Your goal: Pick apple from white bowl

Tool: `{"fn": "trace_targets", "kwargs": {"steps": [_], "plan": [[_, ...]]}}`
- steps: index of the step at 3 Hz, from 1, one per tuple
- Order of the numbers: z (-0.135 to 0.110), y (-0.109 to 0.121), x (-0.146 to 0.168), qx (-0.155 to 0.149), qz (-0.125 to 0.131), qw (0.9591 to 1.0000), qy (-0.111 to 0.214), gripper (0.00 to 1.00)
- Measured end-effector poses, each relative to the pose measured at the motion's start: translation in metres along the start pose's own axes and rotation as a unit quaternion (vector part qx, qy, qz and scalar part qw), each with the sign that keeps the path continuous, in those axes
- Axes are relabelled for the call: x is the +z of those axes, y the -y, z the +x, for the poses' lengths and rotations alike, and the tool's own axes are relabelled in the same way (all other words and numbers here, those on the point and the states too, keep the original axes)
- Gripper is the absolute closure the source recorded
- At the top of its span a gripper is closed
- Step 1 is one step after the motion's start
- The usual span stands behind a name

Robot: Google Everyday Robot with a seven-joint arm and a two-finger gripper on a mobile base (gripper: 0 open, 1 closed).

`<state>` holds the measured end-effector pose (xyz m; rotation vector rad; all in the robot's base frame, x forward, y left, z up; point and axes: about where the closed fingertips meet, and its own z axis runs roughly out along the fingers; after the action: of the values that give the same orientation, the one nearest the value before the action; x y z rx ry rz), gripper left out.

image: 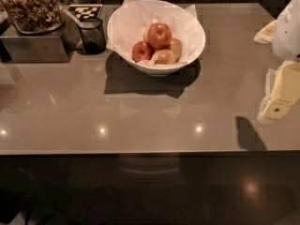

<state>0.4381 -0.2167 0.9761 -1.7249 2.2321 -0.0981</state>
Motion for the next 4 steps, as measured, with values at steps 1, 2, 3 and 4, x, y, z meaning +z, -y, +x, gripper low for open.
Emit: {"fn": "trace_targets", "kwargs": {"steps": [1, 2, 3, 4], "plan": [[0.0, 0.0, 0.0, 0.0, 0.0, 1.0, 0.0, 0.0], [-0.002, 0.007, -0.002, 0.006, 0.015, 0.9995, 0.028, 0.0], [0.0, 0.044, -0.004, 0.031, 0.048, 0.9921, 0.112, 0.0], [-0.014, 0.096, -0.007, 0.063, 0.066, 0.9746, 0.205, 0.0]]}}
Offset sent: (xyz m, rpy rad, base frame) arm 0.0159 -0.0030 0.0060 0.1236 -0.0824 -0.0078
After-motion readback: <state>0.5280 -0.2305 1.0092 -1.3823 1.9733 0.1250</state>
